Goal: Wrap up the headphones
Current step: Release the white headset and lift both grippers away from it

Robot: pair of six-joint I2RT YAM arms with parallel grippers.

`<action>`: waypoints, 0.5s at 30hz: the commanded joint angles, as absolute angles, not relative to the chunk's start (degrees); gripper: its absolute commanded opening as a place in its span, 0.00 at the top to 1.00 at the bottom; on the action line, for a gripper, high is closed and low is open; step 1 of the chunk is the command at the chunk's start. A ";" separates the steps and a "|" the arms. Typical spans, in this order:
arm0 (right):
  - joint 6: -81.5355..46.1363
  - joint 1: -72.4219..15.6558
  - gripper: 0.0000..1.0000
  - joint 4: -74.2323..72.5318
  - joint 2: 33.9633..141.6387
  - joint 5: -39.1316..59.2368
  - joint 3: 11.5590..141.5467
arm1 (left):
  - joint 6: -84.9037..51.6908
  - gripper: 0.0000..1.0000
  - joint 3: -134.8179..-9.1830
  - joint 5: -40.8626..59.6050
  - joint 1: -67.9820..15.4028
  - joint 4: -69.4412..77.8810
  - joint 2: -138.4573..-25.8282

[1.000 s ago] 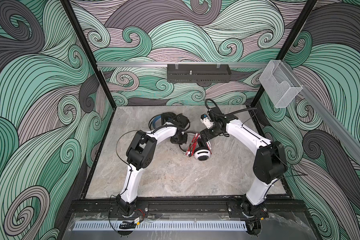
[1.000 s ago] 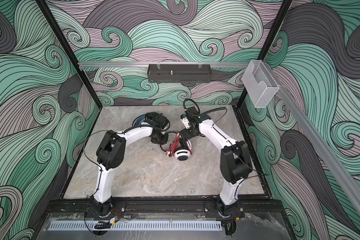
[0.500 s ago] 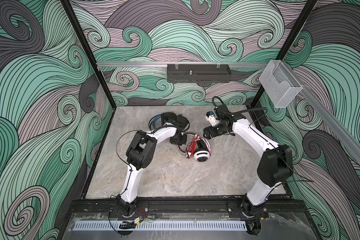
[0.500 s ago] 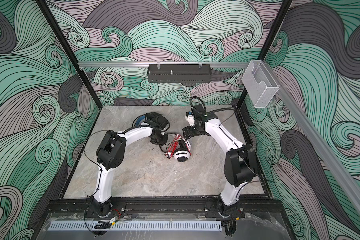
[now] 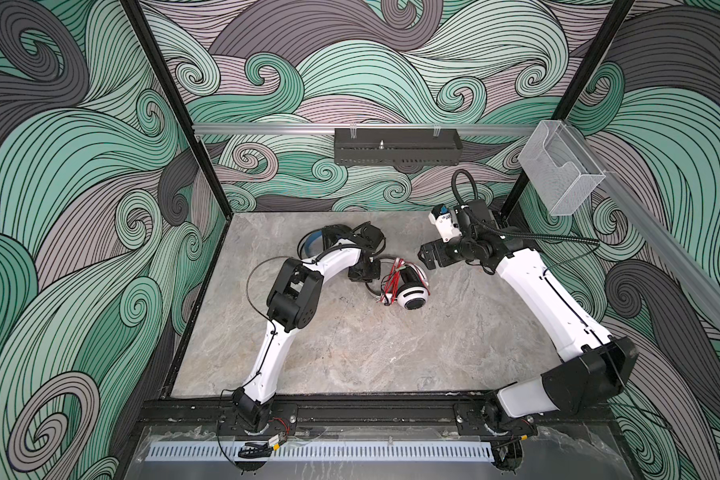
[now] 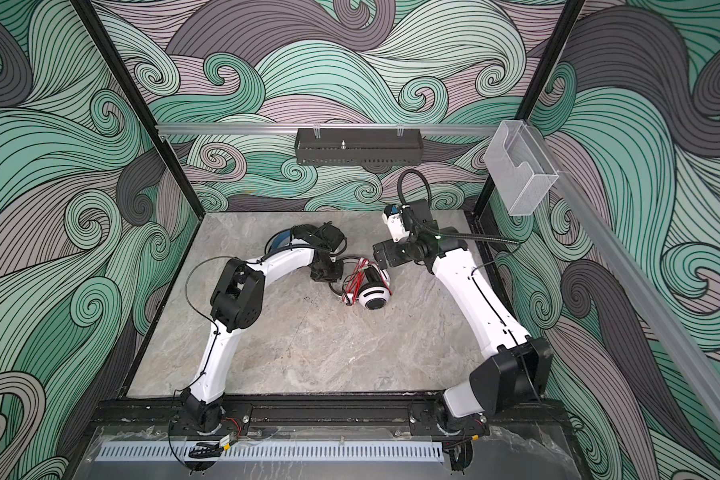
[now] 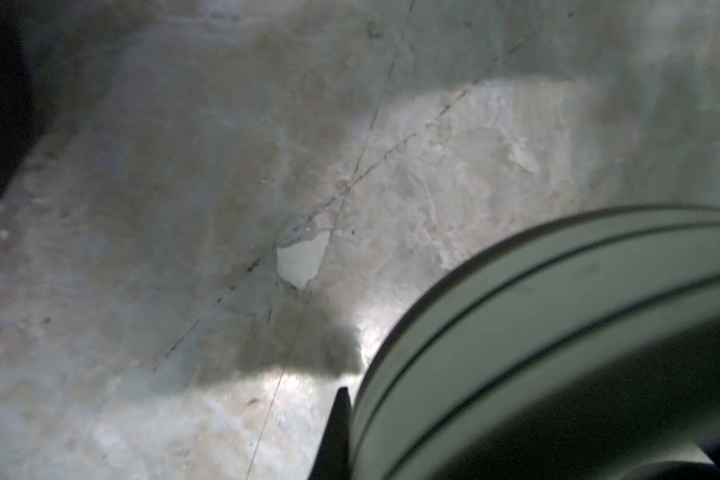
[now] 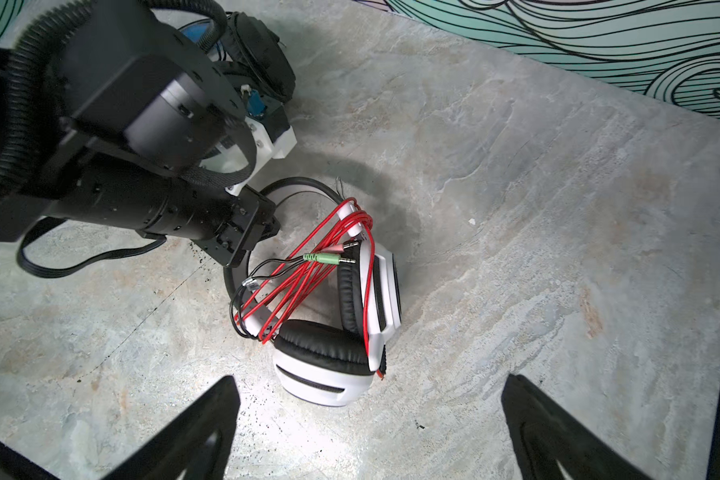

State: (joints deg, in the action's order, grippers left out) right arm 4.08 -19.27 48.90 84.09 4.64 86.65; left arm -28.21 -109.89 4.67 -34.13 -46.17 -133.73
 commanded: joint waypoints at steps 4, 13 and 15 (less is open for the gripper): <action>4.39 -18.46 0.00 50.12 82.20 2.26 86.92 | -32.40 0.91 -112.84 8.10 -33.87 -47.33 -134.91; 4.57 -18.35 0.00 50.29 81.38 2.63 87.63 | -32.13 0.59 -110.94 7.47 -33.93 -46.89 -131.68; 4.40 -18.36 0.00 50.34 81.30 2.79 87.81 | -31.54 0.54 -110.58 7.51 -33.93 -46.76 -130.36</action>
